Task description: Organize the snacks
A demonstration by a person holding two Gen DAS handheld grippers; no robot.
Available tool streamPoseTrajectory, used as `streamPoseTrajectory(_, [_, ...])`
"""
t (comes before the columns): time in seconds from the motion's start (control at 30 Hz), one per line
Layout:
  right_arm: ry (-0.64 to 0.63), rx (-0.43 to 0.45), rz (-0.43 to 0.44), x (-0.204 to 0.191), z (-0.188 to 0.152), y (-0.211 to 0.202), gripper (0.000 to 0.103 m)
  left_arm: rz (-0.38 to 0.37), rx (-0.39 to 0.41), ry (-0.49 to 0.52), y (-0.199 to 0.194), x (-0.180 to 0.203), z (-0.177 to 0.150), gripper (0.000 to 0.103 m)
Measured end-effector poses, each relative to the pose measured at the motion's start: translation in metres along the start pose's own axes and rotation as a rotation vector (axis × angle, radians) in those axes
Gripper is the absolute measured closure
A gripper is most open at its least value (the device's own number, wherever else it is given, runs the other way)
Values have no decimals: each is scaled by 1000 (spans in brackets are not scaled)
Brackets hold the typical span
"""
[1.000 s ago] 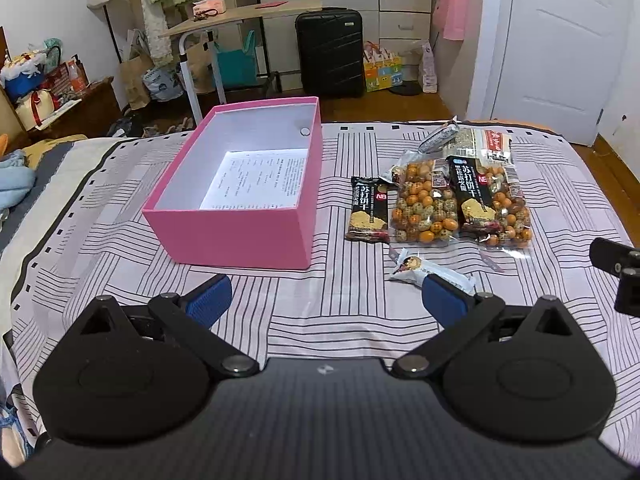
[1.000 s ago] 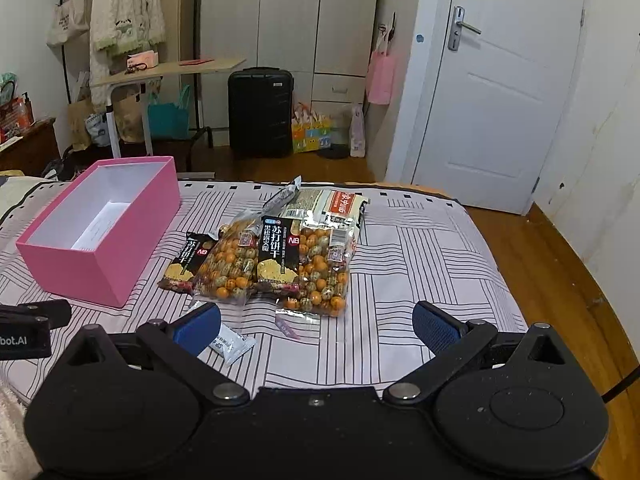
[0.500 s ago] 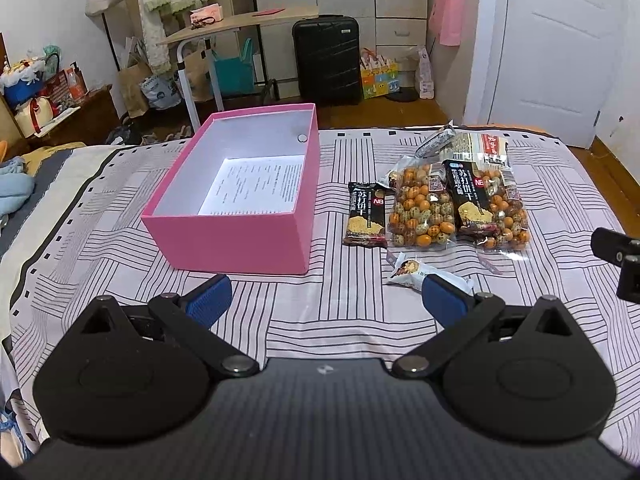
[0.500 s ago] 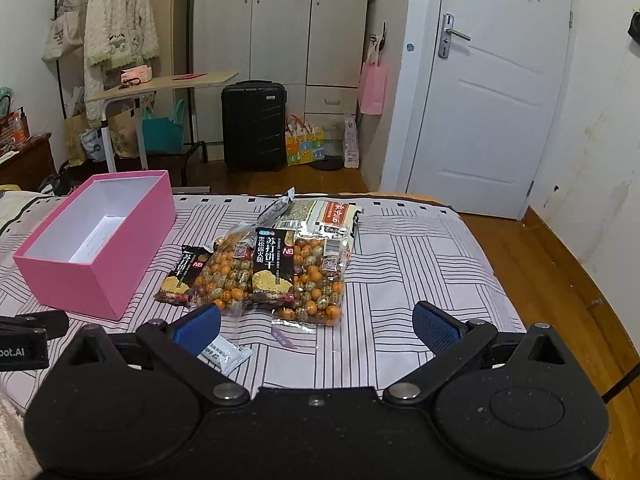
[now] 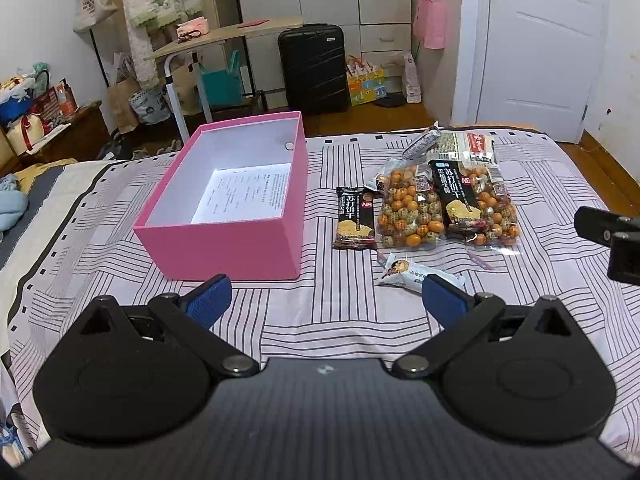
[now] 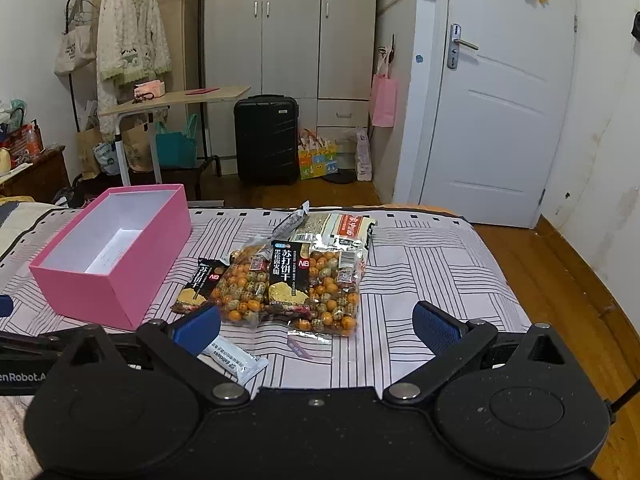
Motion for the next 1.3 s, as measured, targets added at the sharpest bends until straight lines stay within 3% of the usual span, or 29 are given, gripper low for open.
streamPoseTrajectory(0.87, [-30,0,-43,-1,-3,5,0,6,-7,-72,3,-19,-3,0])
streamPoseTrajectory(1.17, [-77,65,58,6,17,2,0,17,-9,-31,3,-13,14,0])
streamPoseTrajectory(1.3, [-162,69,108,7,37,20,0,-38,-23,1,11,-7,42,0])
Point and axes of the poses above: each gripper's, at about its wrist camera, not at the fingertips, and y roughly the way its jaws point, x to its right, z to its top, the point moved 3 cm from there along y, roughly the way its jaws point, and after that the axes turned 13 degrees about -x, right-handed, at the moved point
